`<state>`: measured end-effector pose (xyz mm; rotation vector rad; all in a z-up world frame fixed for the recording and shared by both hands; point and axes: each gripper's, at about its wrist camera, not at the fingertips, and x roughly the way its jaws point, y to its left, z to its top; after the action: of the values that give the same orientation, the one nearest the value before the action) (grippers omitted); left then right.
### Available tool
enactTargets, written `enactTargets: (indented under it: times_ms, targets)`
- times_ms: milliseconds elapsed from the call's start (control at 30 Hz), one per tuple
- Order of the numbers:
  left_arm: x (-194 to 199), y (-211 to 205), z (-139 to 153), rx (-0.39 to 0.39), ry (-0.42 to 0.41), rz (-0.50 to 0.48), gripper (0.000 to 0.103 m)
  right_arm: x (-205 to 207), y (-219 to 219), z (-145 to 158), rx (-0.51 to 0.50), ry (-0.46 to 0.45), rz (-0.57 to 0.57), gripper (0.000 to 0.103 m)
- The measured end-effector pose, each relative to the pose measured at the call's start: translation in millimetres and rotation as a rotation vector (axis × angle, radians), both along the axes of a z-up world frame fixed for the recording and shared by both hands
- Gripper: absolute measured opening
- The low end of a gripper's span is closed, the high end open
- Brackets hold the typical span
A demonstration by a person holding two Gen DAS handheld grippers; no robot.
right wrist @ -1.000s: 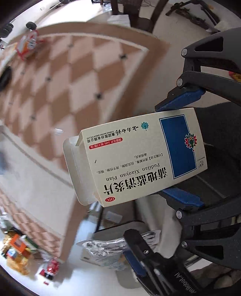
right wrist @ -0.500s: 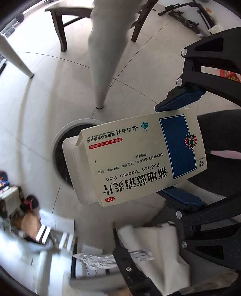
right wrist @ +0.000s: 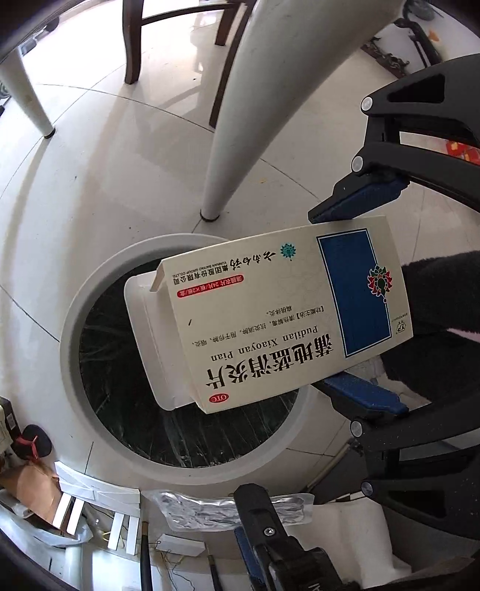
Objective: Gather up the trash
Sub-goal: 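Open both grippers to drop the blister pack and box into the bin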
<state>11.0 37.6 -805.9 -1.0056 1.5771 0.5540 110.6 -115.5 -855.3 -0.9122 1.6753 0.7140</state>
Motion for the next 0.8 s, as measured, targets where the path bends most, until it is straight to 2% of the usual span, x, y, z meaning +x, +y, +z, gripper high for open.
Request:
enactTargets:
  times_ms: [67,133,200,267,300,333,367,600,800]
  targets:
    - [0.1,1.2,-1.9,-0.002,0.004,-0.002,0.067,-0.7,0.0,1.6,0.004,0.011,-0.002,0.08]
    - [0.4,1.9,-3.3,0.005,0.014,-0.013,0.073,1.7,0.9,-2.5,0.009,0.022,-0.001,0.081]
    - [0.3,1.7,-1.5,0.018,0.019,-0.01,0.092,3.1,2.7,-3.3,0.013,0.029,0.009,0.081]
    - [-1.7,1.6,-0.4,0.021,0.019,-0.011,0.1,8.1,2.4,-3.0,0.018,0.038,0.021,0.086]
    - [-3.2,2.2,0.2,0.025,0.024,-0.009,0.1,8.4,2.8,-2.6,0.017,0.036,0.027,0.091]
    - [-4.3,2.5,1.6,0.032,0.029,-0.008,0.1,9.3,2.7,-1.1,0.019,0.026,0.029,0.101]
    - [-5.4,2.3,3.3,0.036,0.03,-0.012,0.1,10.0,2.8,0.6,0.023,0.016,0.03,0.103]
    - [-19.0,-2.6,24.3,0.104,0.08,-0.006,0.1,16.8,-1.1,14.7,0.033,-0.022,-0.006,0.103]
    - [-34.6,-16.2,57.0,0.134,0.104,-0.011,0.1,15.4,-9.7,44.0,0.049,-0.057,-0.046,0.103]
